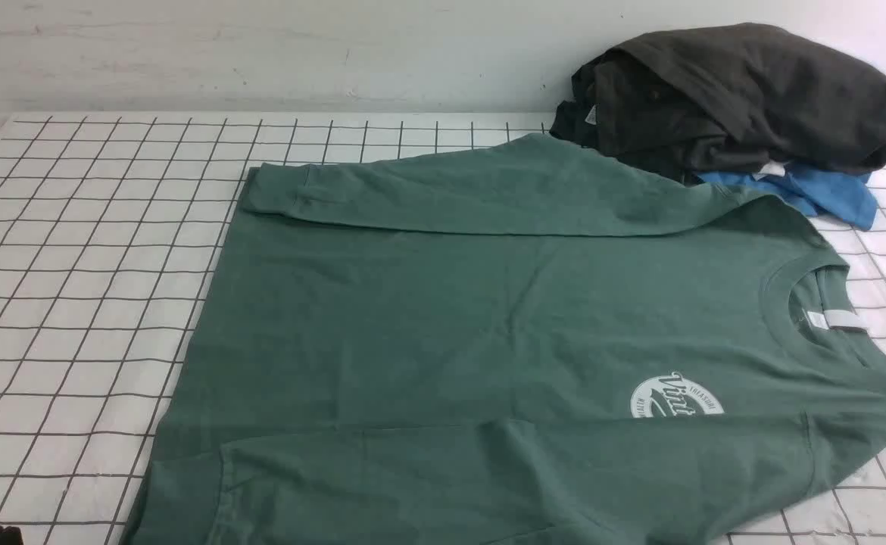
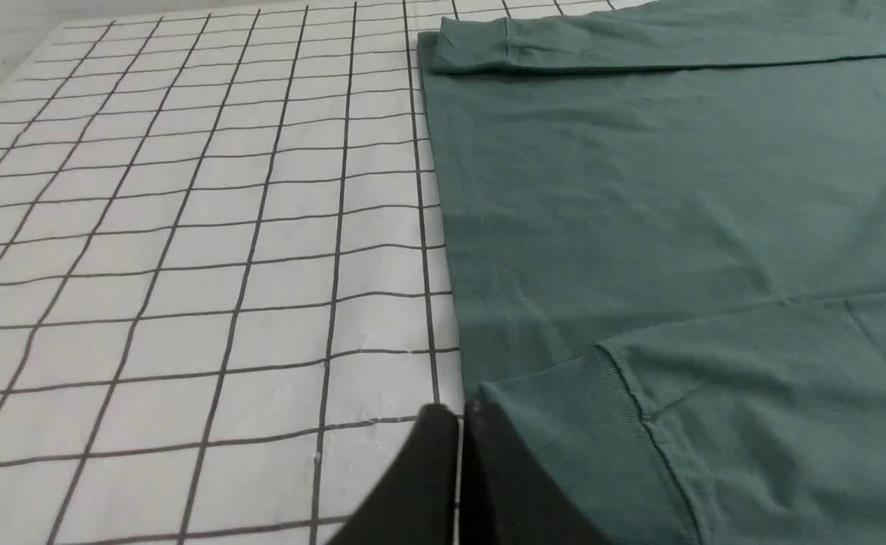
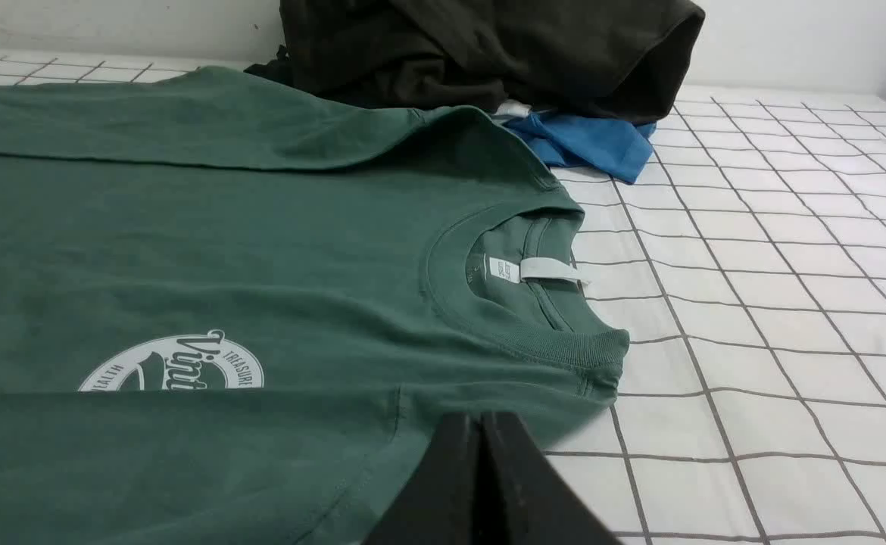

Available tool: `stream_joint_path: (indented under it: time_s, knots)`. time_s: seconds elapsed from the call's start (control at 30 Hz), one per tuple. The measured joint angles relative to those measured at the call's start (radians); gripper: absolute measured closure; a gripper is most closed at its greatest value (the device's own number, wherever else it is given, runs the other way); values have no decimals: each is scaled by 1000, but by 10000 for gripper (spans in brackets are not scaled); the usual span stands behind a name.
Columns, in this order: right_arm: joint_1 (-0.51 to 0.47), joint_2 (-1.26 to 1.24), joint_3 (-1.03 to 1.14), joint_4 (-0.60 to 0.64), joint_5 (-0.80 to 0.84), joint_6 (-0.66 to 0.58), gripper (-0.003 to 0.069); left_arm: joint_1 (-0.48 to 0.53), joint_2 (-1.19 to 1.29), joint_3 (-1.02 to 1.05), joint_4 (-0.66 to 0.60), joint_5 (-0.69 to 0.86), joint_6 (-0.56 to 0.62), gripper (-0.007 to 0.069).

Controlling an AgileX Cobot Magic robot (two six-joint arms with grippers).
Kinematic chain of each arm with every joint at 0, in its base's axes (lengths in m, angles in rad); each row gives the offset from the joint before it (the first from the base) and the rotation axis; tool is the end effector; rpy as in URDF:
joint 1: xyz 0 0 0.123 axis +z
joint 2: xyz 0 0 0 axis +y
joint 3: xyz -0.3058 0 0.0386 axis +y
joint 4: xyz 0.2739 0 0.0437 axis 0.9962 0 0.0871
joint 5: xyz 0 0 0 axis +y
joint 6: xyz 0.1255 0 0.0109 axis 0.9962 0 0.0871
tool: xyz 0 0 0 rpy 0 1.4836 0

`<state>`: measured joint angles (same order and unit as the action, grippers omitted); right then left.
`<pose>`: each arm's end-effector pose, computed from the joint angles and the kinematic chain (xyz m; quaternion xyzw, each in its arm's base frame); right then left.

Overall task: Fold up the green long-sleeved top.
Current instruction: Use the left arm to clamp the cuff closest to it

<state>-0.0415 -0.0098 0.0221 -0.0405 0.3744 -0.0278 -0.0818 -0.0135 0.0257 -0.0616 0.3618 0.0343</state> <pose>0.0884 -0.0055 0.1617 -0.0053 0.8046 -0.0377 0.5926 0.0884 -0.0100 0.1622 0.0299 0.8001 -0.0402 0.5977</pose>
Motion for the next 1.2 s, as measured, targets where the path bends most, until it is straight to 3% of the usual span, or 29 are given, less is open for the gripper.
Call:
stream_joint_path:
  time_s: [0.9,1.2]
  knots:
    - [0,0,0,0,0,0,673,0,0,0,40,-1,4,631]
    - [0,0,5,-41,-77,-12,673,0,0,3,45,-271,4,631]
